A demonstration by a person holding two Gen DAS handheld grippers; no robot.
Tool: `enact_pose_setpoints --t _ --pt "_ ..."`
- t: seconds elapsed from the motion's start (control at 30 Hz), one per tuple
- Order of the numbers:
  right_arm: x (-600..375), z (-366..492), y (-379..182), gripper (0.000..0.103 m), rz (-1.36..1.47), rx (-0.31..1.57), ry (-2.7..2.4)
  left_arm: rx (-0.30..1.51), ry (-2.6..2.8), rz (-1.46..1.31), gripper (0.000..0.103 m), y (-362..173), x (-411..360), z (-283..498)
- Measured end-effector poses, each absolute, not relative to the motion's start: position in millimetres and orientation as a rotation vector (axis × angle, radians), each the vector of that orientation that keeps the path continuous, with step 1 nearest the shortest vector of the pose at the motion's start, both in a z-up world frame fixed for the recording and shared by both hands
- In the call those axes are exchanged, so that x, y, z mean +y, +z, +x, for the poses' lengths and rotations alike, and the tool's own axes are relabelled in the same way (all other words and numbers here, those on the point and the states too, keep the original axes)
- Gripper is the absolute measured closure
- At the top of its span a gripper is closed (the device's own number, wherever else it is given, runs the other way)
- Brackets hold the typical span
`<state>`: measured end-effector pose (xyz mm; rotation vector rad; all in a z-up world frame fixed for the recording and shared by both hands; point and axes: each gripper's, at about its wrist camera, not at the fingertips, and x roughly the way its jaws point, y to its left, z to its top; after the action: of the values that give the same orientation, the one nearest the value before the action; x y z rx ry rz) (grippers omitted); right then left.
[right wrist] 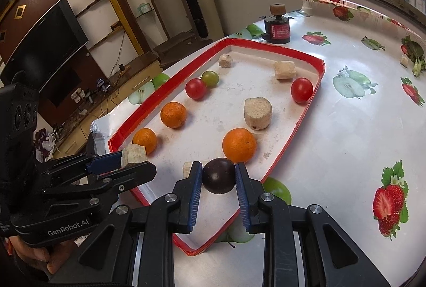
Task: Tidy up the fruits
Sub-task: 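Lower and open left tool to release the cork cylinder while right tool releases the plum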
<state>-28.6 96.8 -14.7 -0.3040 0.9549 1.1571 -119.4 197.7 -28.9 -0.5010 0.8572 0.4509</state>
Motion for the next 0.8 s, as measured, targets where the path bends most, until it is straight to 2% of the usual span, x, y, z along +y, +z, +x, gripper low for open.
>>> enact_pose_setpoints --t 0.8 --pt "115.0 -18.5 -33.6 0.076 -0.335 1.004 1.172 0.916 0.458 -0.471 0.062 -42.0 196.4 -109.4"
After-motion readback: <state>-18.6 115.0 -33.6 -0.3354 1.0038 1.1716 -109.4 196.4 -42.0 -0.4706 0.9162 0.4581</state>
